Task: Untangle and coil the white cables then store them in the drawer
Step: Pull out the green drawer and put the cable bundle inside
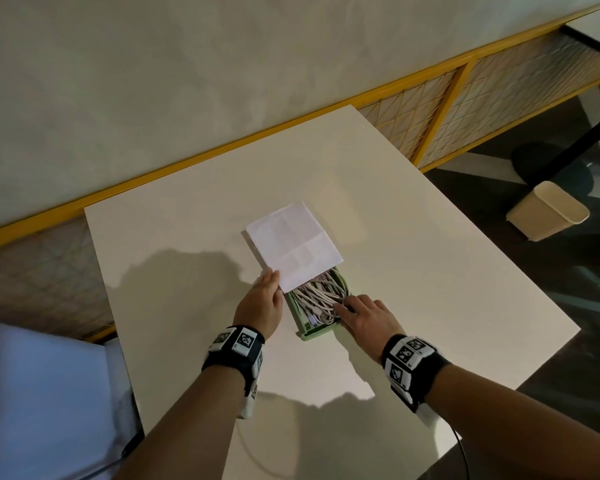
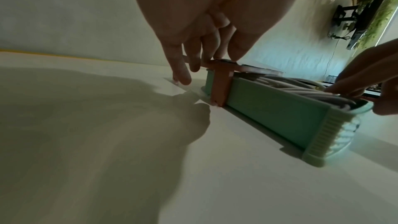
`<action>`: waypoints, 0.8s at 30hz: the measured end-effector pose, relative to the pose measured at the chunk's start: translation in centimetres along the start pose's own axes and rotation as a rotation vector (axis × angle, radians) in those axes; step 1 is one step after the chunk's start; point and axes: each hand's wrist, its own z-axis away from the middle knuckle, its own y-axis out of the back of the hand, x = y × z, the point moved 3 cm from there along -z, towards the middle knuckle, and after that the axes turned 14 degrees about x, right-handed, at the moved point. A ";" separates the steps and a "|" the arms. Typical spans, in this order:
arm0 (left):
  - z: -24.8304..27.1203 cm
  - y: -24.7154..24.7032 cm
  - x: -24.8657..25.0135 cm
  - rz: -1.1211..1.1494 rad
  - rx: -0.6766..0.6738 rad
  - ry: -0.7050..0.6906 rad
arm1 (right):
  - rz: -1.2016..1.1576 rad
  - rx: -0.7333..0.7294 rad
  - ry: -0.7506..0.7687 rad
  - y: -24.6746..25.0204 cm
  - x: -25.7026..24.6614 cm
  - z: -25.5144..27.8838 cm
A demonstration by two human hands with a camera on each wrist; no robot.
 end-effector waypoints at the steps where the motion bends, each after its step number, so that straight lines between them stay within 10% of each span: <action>1: 0.0 0.0 0.0 -0.001 -0.005 0.005 | 0.007 -0.006 0.005 -0.1 0.0 -0.3; 24: 0.0 0.3 0.1 0.080 -0.003 0.085 | -0.200 0.018 -0.149 -0.4 -0.1 -3.6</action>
